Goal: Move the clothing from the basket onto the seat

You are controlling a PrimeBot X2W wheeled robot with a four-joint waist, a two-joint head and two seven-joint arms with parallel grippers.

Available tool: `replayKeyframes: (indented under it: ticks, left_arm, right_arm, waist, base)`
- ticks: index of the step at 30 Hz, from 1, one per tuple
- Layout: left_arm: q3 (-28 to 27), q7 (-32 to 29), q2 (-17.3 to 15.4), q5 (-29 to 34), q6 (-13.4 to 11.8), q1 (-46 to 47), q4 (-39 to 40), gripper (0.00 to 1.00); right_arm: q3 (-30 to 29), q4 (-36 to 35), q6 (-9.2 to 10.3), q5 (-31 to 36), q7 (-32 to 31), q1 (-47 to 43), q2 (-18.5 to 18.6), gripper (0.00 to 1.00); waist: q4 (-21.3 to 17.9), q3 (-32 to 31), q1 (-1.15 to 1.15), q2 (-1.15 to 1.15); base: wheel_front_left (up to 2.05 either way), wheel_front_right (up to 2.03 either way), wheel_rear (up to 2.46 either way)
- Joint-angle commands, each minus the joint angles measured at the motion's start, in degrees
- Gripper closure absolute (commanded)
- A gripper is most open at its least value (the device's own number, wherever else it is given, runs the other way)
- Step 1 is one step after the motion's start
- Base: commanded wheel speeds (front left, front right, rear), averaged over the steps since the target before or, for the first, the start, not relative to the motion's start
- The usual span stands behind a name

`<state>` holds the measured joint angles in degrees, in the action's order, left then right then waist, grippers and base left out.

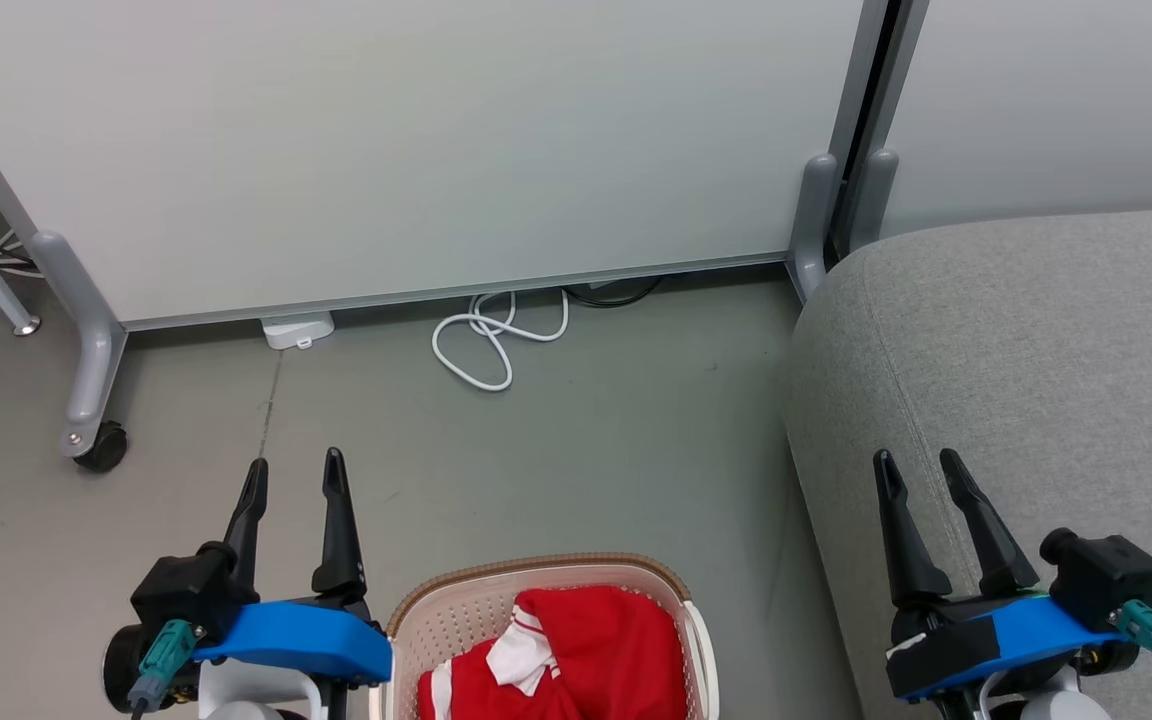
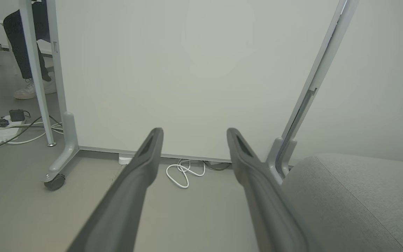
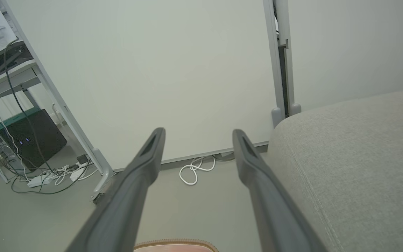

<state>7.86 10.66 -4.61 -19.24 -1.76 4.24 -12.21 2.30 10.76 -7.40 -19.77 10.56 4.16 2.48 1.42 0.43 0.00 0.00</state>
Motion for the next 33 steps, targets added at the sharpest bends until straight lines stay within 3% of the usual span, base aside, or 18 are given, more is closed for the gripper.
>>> replayKeyframes:
  ticks: [1, 14, 33]
  left_arm:
    - [0.1, 0.4, -0.3, 1.2, -0.3, 1.1, 0.3, 0.00]
    - [1.5, 2.0, -0.4, 7.4, -0.8, 1.4, -0.4, 0.00]
    - [2.4, 4.3, -0.3, 14.1, 2.1, 1.1, -4.0, 0.00]
  right_arm:
    - [0.2, -0.2, -0.11, 1.3, 0.5, 0.6, 0.5, 0.00]
    - [0.5, -0.4, -0.12, 8.2, 2.1, 0.7, 0.5, 0.00]
    - [0.4, -0.5, -0.14, 16.7, 4.4, -0.3, 0.6, 0.00]
  waist:
    - [0.0, 0.0, 0.00, 0.00]
    - [0.5, 0.3, 0.00, 0.00]
    - [1.1, 0.0, 0.00, 0.00]
  base:
    - [0.00, 0.00, 0.00]
    - [0.00, 0.00, 0.00]
    - [0.00, 0.00, 0.00]
